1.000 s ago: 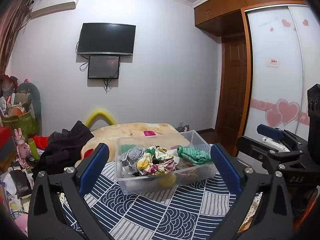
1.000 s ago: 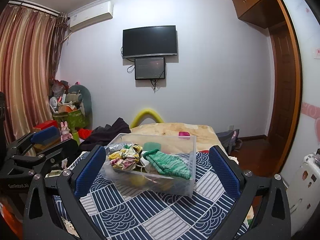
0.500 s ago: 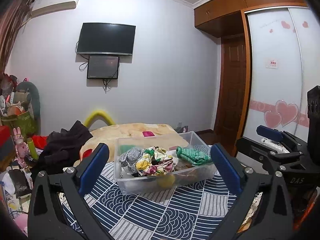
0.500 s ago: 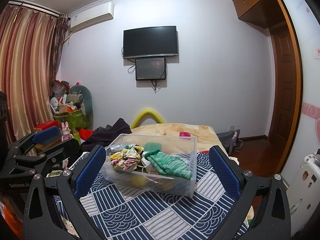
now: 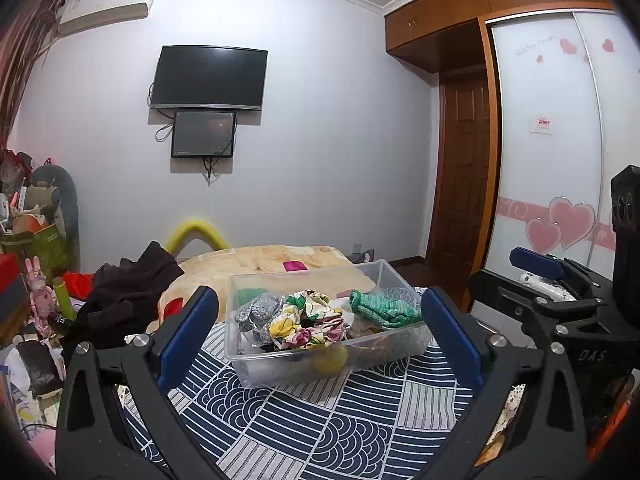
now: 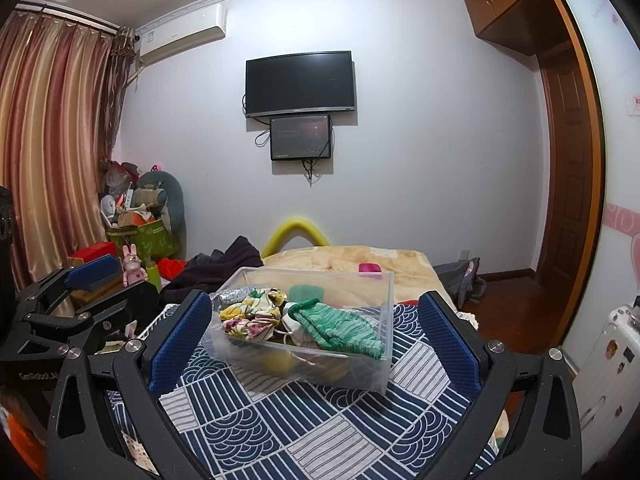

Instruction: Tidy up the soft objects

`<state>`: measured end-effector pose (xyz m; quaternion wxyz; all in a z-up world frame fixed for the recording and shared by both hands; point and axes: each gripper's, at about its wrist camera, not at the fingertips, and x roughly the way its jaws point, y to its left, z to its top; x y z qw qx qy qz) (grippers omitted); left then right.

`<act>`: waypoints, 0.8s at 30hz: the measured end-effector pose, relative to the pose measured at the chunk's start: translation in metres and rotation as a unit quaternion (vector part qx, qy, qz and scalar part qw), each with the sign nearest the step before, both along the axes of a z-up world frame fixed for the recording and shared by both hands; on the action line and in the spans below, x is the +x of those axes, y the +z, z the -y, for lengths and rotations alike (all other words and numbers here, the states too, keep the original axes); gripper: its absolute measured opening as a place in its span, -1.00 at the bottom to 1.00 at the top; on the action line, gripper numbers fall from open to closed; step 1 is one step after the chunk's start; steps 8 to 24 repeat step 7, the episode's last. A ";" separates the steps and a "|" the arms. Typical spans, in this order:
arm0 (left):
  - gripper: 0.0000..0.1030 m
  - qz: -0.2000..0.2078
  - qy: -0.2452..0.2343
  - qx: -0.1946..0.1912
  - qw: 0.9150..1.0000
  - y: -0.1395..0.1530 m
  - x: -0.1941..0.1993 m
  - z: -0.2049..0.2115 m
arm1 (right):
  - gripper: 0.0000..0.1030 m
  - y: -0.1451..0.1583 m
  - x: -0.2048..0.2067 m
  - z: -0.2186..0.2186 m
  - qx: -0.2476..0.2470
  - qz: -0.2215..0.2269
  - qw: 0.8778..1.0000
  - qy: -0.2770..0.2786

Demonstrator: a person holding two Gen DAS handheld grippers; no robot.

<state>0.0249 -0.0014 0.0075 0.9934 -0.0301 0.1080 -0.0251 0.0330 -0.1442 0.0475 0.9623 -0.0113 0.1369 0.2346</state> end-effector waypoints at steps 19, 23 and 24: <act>0.99 -0.001 -0.002 0.003 1.000 0.000 -0.001 0.001 | 0.99 -0.001 0.001 0.001 0.002 -0.005 1.000 0.000; 0.99 -0.001 -0.002 0.003 1.000 0.000 -0.001 0.001 | 0.99 -0.001 0.001 0.001 0.002 -0.005 1.000 0.000; 0.99 -0.001 -0.002 0.003 1.000 0.000 -0.001 0.001 | 0.99 -0.001 0.001 0.001 0.002 -0.005 1.000 0.000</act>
